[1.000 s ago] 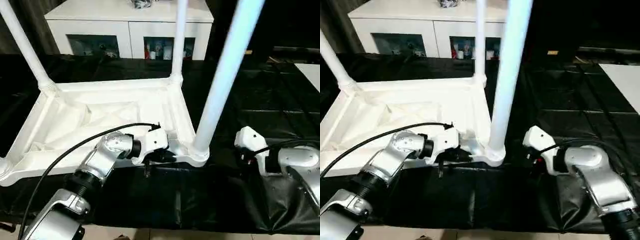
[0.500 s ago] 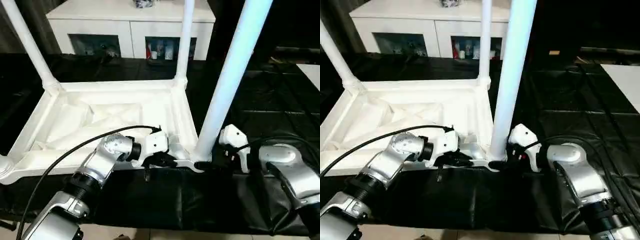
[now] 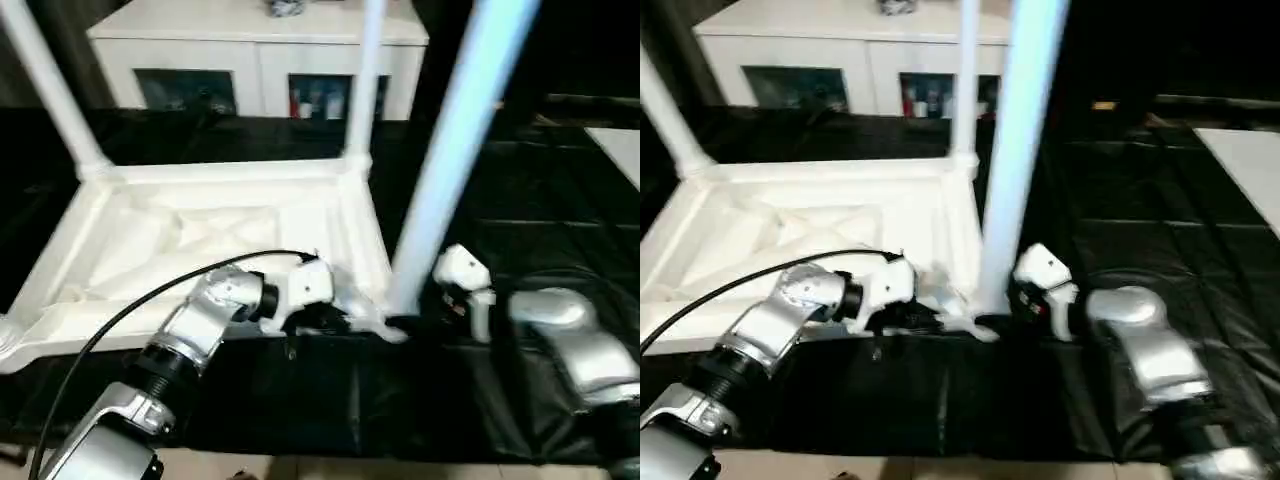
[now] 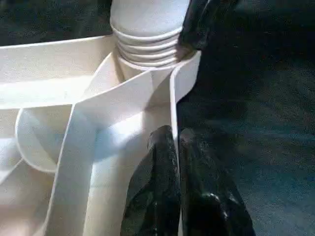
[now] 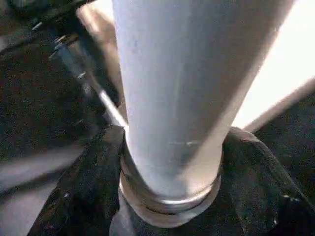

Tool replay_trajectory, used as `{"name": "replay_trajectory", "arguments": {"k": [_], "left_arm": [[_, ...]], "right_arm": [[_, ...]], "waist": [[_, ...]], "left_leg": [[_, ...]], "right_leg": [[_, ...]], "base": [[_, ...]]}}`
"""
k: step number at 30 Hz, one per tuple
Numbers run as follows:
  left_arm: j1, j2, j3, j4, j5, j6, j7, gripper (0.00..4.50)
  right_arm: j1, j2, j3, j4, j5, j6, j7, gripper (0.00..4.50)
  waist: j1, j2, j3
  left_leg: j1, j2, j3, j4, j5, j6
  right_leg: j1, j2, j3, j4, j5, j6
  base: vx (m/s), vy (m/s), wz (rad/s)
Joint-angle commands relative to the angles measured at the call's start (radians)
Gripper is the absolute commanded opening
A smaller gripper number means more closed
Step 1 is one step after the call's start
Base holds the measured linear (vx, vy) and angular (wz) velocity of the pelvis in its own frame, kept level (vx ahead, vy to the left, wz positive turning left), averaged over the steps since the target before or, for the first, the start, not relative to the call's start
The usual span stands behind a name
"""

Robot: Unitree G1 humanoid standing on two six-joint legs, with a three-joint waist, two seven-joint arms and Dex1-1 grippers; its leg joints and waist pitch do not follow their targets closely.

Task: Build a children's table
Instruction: Rotate leg to tighten

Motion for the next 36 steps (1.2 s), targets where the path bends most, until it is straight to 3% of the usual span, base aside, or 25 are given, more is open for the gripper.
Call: {"name": "replay_trajectory", "arguments": {"k": [1, 5, 8, 9, 10, 11, 12, 13, 14, 15, 18, 20, 22, 25, 27, 28, 29, 30, 31, 32, 34, 36], "left_arm": [[-0.024, -0.045, -0.004, 0.021, -0.006, 0.023, 0.051, 0.00], [-0.094, -0.157, 0.054, 0.131, 0.002, 0.102, 0.277, 0.00], [-0.131, -0.209, 0.078, 0.190, 0.002, 0.126, 0.386, 0.00], [-0.162, -0.257, 0.098, 0.243, 0.000, 0.133, 0.473, 0.00], [-0.162, -0.257, 0.098, 0.243, 0.000, 0.133, 0.473, 0.00], [-0.172, -0.277, 0.098, 0.262, 0.006, 0.123, 0.501, 0.00], [-0.175, -0.290, 0.095, 0.273, 0.014, 0.107, 0.509, 0.00], [-0.175, -0.300, 0.093, 0.278, 0.021, 0.093, 0.513, 0.00], [-0.176, -0.304, 0.095, 0.280, 0.023, 0.090, 0.517, 0.00], [-0.176, -0.304, 0.095, 0.282, 0.024, 0.088, 0.518, 0.00], [-0.183, -0.298, 0.095, 0.298, 0.032, 0.058, 0.524, 0.00], [-0.185, -0.284, 0.095, 0.305, 0.034, 0.036, 0.525, 0.00], [-0.176, -0.258, 0.090, 0.290, 0.038, 0.023, 0.507, 0.00], [-0.155, -0.219, 0.086, 0.253, 0.041, 0.011, 0.469, 0.00], [-0.151, -0.211, 0.083, 0.245, 0.042, 0.005, 0.457, 0.00], [-0.132, -0.179, 0.078, 0.219, 0.047, -0.021, 0.412, 0.00], [-0.123, -0.165, 0.076, 0.206, 0.047, -0.022, 0.391, 0.00], [-0.123, -0.165, 0.076, 0.206, 0.047, -0.022, 0.391, 0.00], [-0.107, -0.142, 0.068, 0.182, 0.042, -0.020, 0.348, 0.00], [-0.096, -0.125, 0.059, 0.162, 0.036, -0.017, 0.310, 0.00], [-0.062, -0.073, 0.023, 0.099, 0.010, -0.052, 0.169, 0.00], [-0.019, -0.016, -0.022, 0.011, -0.035, -0.053, -0.008, 0.00]], "right_arm": [[-0.042, 0.042, -0.067, 0.051, -0.006, 0.024, -0.168, 2.63], [-0.081, 0.205, -0.128, 0.136, -0.041, 0.065, -0.506, 2.62], [-0.102, 0.276, -0.144, 0.181, -0.069, 0.053, -0.658, 2.62], [-0.126, 0.350, -0.143, 0.224, -0.087, 0.033, -0.764, 2.62], [-0.126, 0.350, -0.143, 0.224, -0.087, 0.033, -0.764, 2.62], [-0.138, 0.385, -0.126, 0.242, -0.091, 0.029, -0.773, 2.62], [-0.145, 0.413, -0.095, 0.248, -0.095, 0.007, -0.733, 2.62], [-0.145, 0.432, -0.053, 0.233, -0.099, -0.024, -0.666, 2.97], [-0.143, 0.437, -0.036, 0.220, -0.105, -0.039, -0.644, 2.97], [-0.143, 0.438, -0.033, 0.214, -0.105, -0.043, -0.640, 3.32], [-0.136, 0.438, -0.017, 0.169, -0.099, -0.055, -0.613, 3.35], [-0.133, 0.414, -0.014, 0.149, -0.108, -0.061, -0.606, 3.79], [-0.114, 0.360, -0.021, 0.087, -0.098, -0.037, -0.564, 3.84], [-0.077, 0.224, -0.012, -0.009, -0.089, 0.038, -0.416, 4.21], [-0.070, 0.198, -0.014, -0.025, -0.086, 0.049, -0.390, 4.33], [-0.029, 0.062, 0.002, -0.093, -0.085, 0.060, -0.240, 4.41], [-0.011, 0.004, 0.011, -0.120, -0.085, 0.055, -0.177, 4.41], [-0.011, 0.004, 0.011, -0.120, -0.085, 0.055, -0.177, 4.41], [0.018, -0.071, 0.014, -0.160, -0.068, 0.047, -0.088, 4.41], [0.034, -0.111, 0.013, -0.181, -0.055, 0.041, -0.039, 4.41], [0.066, -0.188, 0.011, -0.223, -0.026, 0.029, 0.059, 4.41], [0.071, -0.205, 0.004, -0.226, -0.008, 0.023, 0.094, 4.41]], "waist": [[-0.001, -0.015, -0.056], [-0.016, -0.015, -0.056], [-0.014, -0.017, -0.056], [-0.012, -0.014, -0.060], [-0.013, -0.013, -0.061], [-0.010, -0.014, -0.063], [-0.008, -0.006, -0.064], [-0.009, -0.010, -0.063], [-0.007, -0.008, -0.063], [-0.008, -0.009, -0.063], [-0.007, -0.009, -0.059], [-0.008, -0.010, -0.057], [-0.007, -0.015, -0.056], [-0.007, -0.016, -0.055], [-0.007, -0.016, -0.058], [-0.004, -0.010, -0.057], [0.001, -0.012, -0.058], [0.000, -0.012, -0.058], [0.002, -0.011, -0.059], [0.008, -0.012, -0.061], [0.007, -0.012, -0.057], [0.005, -0.010, -0.056]], "left_leg": [[0.007, 0.014, -0.006, -0.071, -0.215, 0.036], [0.005, 0.012, -0.009, -0.076, -0.208, 0.003], [0.007, 0.009, -0.005, -0.073, -0.195, 0.012], [0.006, 0.009, -0.006, -0.073, -0.184, 0.011], [0.008, 0.009, -0.004, -0.071, -0.168, 0.014], [0.003, 0.007, -0.006, -0.071, -0.144, 0.022], [0.006, 0.008, -0.006, -0.070, -0.140, 0.027], [0.004, 0.008, -0.005, -0.070, -0.148, 0.042], [0.005, 0.008, -0.005, -0.070, -0.149, 0.047], [0.004, 0.009, -0.005, -0.070, -0.148, 0.051], [0.006, 0.008, -0.004, -0.073, -0.184, 0.058], [0.007, 0.009, -0.004, -0.075, -0.202, 0.051], [0.004, 0.009, -0.005, -0.077, -0.211, 0.049], [0.001, 0.011, -0.009, -0.078, -0.203, 0.056], [0.001, 0.012, -0.007, -0.074, -0.192, 0.067], [0.000, 0.010, -0.009, -0.074, -0.183, 0.064], [0.004, 0.015, -0.007, -0.070, -0.186, 0.073], [0.001, 0.015, -0.006, -0.069, -0.185, 0.079], [-0.001, 0.014, -0.005, -0.068, -0.172, 0.086], [-0.001, 0.015, -0.006, -0.066, -0.168, 0.095], [-0.006, 0.016, -0.007, -0.069, -0.164, 0.111], [-0.003, 0.020, -0.008, -0.072, -0.187, 0.107]], "right_leg": [[0.048, -0.053, 0.029, -0.082, -0.232, -0.227], [0.043, -0.050, 0.030, -0.085, -0.253, -0.201], [0.040, -0.050, 0.034, -0.089, -0.221, -0.203], [0.045, -0.051, 0.033, -0.086, -0.209, -0.202], [0.041, -0.049, 0.034, -0.085, -0.172, -0.208], [0.050, -0.048, 0.033, -0.079, -0.126, -0.212], [0.048, -0.049, 0.033, -0.078, -0.105, -0.218], [0.052, -0.049, 0.032, -0.079, -0.085, -0.223], [0.051, -0.050, 0.032, -0.079, -0.079, -0.225], [0.052, -0.050, 0.033, -0.079, -0.075, -0.225], [0.050, -0.050, 0.032, -0.088, -0.138, -0.217], [0.048, -0.050, 0.032, -0.093, -0.192, -0.201], [0.052, -0.049, 0.031, -0.094, -0.213, -0.186], [0.055, -0.047, 0.030, -0.093, -0.216, -0.164], [0.052, -0.051, 0.033, -0.091, -0.196, -0.176], [0.056, -0.048, 0.030, -0.091, -0.193, -0.182], [0.053, -0.048, 0.034, -0.091, -0.162, -0.189], [0.055, -0.049, 0.036, -0.088, -0.143, -0.197], [0.053, -0.049, 0.035, -0.086, -0.124, -0.209], [0.061, -0.050, 0.034, -0.084, -0.108, -0.214], [0.058, -0.052, 0.033, -0.082, -0.105, -0.225], [0.053, -0.057, 0.035, -0.083, -0.156, -0.230]], "base": [[0.000, 0.000, 0.00], [0.000, 0.000, 0.00], [0.000, 0.000, 0.00], [0.000, 0.000, 0.00], [0.000, 0.000, 0.00], [0.000, 0.000, 0.00], [0.000, 0.000, 0.00], [0.000, 0.000, 0.00], [0.000, 0.000, 0.00], [0.000, 0.000, 0.00], [0.000, 0.000, 0.00], [0.000, 0.000, 0.00], [0.000, 0.000, 0.00], [0.000, 0.000, 0.00], [0.000, 0.000, 0.00], [0.000, 0.000, 0.00], [0.000, 0.000, 0.00], [0.000, 0.000, 0.00], [0.000, 0.000, 0.00], [0.000, 0.000, 0.00], [0.000, 0.000, 0.00], [0.000, 0.000, 0.00]]}}
